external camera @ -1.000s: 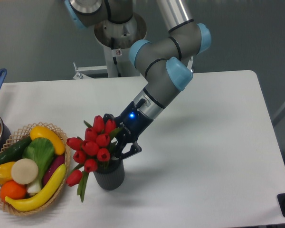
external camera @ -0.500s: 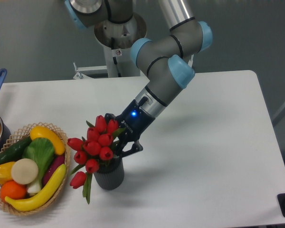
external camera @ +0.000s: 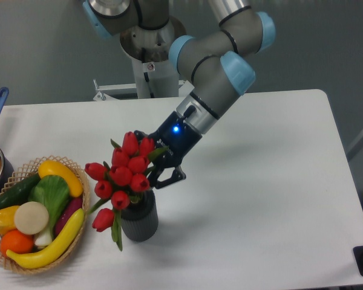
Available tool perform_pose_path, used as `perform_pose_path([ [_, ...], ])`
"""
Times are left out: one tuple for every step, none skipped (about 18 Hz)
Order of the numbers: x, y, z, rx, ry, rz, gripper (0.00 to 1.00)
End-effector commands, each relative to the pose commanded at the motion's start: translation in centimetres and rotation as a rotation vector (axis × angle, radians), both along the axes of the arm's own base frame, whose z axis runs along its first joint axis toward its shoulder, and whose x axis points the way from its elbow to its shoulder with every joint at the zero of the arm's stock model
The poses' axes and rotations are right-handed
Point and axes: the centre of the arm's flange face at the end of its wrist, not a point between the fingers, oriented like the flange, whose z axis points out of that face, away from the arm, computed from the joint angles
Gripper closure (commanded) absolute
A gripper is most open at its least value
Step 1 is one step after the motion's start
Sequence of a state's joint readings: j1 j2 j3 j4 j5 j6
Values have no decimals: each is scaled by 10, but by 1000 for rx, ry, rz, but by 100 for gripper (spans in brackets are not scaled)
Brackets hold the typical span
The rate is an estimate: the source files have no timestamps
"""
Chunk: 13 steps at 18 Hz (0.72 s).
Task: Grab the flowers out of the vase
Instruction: 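Lift the gripped tulips straight up out of the black vase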
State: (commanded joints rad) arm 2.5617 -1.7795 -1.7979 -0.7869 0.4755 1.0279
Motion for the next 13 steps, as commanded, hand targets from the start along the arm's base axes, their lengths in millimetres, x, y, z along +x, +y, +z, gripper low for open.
perform_pose_path([
  [-1,1,5,-2,-9,9,58],
  [-3,2,12,-5,-24,23,58],
  [-4,3,19,-9,-41,37,58],
  [-6,4,26,-9,-49,48,58],
  [-9,5,34,-7,-51,57,58],
  [-10,6,38,-4,-50,60,58],
  [-13,5,45,2,-44,66,58],
  [-18,4,52,5,-48,80,58],
  [-23,2,60,7,-55,98,58],
  [-26,2,69,12,-62,108,58],
  [-27,3,77,17,-71,116,58],
  [-29,3,82,20,-81,122,58],
  [-30,3,87,25,-83,123,58],
])
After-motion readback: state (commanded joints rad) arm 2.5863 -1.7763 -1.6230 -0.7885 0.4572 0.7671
